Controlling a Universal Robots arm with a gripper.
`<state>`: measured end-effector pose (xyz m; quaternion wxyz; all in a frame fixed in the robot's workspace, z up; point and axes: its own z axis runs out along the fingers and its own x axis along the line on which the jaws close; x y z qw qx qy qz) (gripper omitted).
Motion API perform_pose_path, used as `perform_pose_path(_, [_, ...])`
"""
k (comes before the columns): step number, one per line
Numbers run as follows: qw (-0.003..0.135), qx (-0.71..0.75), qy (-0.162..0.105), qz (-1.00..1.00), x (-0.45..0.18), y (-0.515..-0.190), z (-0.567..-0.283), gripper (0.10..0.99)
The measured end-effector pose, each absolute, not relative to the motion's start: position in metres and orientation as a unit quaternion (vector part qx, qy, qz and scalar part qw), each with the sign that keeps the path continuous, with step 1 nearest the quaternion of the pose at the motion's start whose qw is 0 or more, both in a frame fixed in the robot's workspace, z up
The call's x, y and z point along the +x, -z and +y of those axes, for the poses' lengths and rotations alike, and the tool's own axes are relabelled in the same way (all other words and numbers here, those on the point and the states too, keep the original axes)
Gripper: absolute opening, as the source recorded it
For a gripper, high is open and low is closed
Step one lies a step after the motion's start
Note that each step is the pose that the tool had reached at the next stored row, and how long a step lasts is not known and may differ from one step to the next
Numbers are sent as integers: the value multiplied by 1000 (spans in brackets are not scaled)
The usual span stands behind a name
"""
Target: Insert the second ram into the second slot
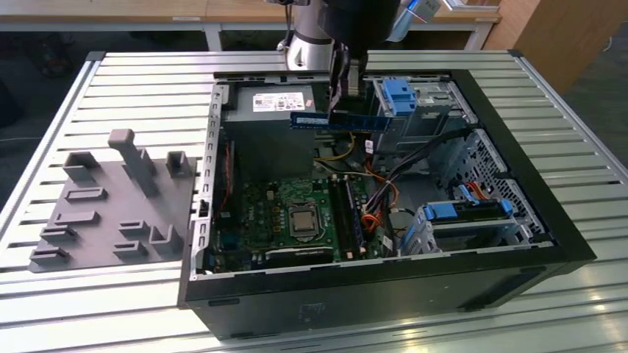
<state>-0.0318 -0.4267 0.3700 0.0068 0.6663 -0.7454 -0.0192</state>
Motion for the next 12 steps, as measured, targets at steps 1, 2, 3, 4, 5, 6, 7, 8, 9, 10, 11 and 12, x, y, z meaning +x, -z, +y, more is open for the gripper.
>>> perform_pose_path(1, [7,666,19,-746,-32,-370,-427,133])
perform_pose_path(2, [7,666,19,-746,-32,-370,-427,133])
perform_pose_path(3, [7,666,19,-746,-32,-370,-427,133])
perform_pose_path(4, [7,665,19,-746,-32,-370,-427,133])
perform_pose_path(5, [7,665,19,-747,-32,-370,-427,133])
perform_pose_path(6, [7,665,19,-747,-32,-370,-427,133])
perform_pose_path(7, [7,665,19,-747,-32,-370,-427,133])
perform_pose_path(8, [7,665,19,-747,-32,-370,-427,133])
perform_pose_path(9, [7,663,19,-748,-32,-370,-427,133])
perform_pose_path(10, [7,662,19,-749,-32,-370,-427,133])
perform_pose_path(11, [7,662,19,-749,-32,-370,-427,133])
perform_pose_path(12, [7,662,19,-749,-32,-370,-428,133])
